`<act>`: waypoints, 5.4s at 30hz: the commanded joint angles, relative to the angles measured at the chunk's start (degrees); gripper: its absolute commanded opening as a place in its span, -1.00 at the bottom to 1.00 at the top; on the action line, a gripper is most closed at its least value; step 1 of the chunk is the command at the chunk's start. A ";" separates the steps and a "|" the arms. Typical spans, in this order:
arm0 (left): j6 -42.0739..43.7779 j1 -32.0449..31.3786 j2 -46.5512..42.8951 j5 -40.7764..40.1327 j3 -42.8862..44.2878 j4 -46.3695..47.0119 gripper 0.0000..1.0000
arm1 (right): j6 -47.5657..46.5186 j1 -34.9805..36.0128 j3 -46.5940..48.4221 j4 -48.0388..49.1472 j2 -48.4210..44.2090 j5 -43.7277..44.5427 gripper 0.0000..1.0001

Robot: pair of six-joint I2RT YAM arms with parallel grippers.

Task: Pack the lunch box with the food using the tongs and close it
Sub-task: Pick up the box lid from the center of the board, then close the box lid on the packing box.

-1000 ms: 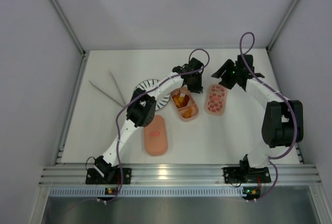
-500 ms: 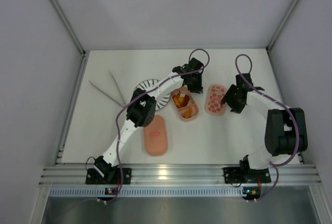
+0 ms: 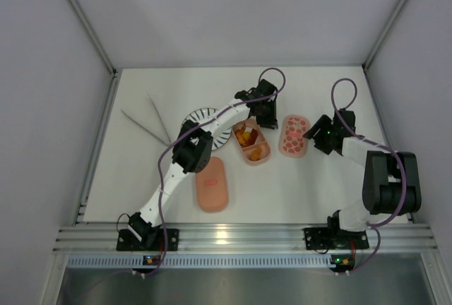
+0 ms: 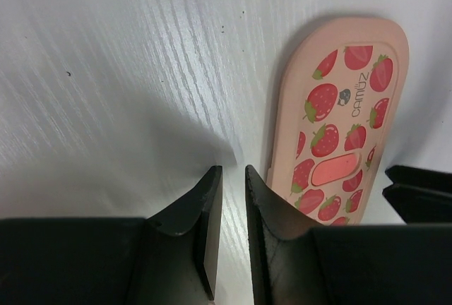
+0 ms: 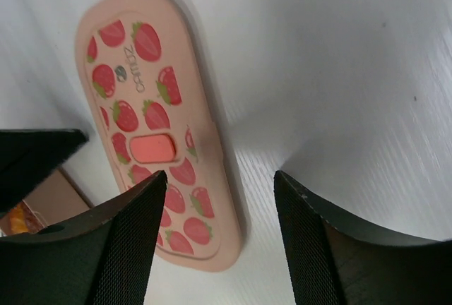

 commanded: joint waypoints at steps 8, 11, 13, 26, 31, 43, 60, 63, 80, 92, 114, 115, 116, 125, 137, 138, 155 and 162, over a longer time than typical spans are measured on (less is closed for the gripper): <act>-0.88 -0.52 1.51 2.02 -1.49 -4.00 -0.51 | 3.79 -2.33 0.56 9.80 9.50 -9.28 0.27; -1.14 -0.52 1.68 2.28 -1.23 -3.82 -0.51 | 1.87 -1.98 3.99 1.82 9.85 -4.20 0.27; -1.23 -0.52 1.77 2.63 -1.14 -3.73 -0.51 | 0.90 -2.07 4.44 -1.19 10.38 -1.90 0.26; -1.14 -0.69 2.30 6.24 -1.14 -2.59 -0.51 | -0.25 -0.93 3.30 3.11 9.85 -11.74 0.21; -1.14 -0.87 2.47 6.85 -1.14 -2.33 -0.51 | -0.07 0.57 4.18 3.46 9.59 -15.69 0.20; -0.79 -0.87 2.39 6.94 -1.05 -2.94 -0.50 | 4.14 1.27 2.95 12.42 2.21 -25.98 0.06; -0.70 -0.96 2.30 6.76 -1.05 -3.47 -0.51 | 8.98 1.89 2.42 15.24 1.50 -27.57 -0.26; -0.44 -0.96 2.21 6.41 -1.05 -3.82 -0.51 | 8.46 1.98 3.56 14.45 1.86 -26.51 -0.30; 0.53 -0.87 0.81 5.19 -1.23 -4.35 -0.53 | 4.85 4.52 7.08 1.28 0.11 -16.59 -1.00; 3.34 1.76 -13.42 -3.60 -2.81 5.14 -0.40 | -2.88 3.21 21.31 -12.00 -5.09 -15.52 -1.00; -1.32 10.82 -45.86 -24.44 -28.64 -2.94 -0.29 | -18.53 13.22 45.66 -19.56 20.04 -60.52 -1.00; -1.32 10.82 -46.04 -23.39 -29.00 -3.46 -0.28 | -18.70 14.27 45.75 -19.65 21.62 -60.44 -1.00; -1.23 10.82 -46.30 -22.77 -29.70 -3.56 -0.28 | -18.79 14.54 45.49 -19.65 22.15 -60.17 -1.00; -1.49 10.82 -51.14 -20.22 -38.84 -1.98 -0.28 | -16.60 16.21 36.28 -14.14 21.20 -60.52 -1.00; -1.32 10.82 -51.58 -18.73 -40.95 -1.45 -0.28 | -18.26 19.47 31.33 -13.67 23.03 -58.06 -1.00; -1.32 10.73 -51.49 -18.72 -40.95 -1.36 -0.28 | -18.61 19.47 31.77 -14.20 23.30 -57.54 -1.00; -0.79 10.73 -50.44 -18.64 -40.51 -1.36 -0.27 | -13.34 17.71 35.55 -10.42 21.72 -55.25 -1.00; -0.35 10.82 -49.91 -18.20 -39.99 -1.45 -0.26 | -12.82 16.92 35.29 -10.42 21.28 -53.93 -1.00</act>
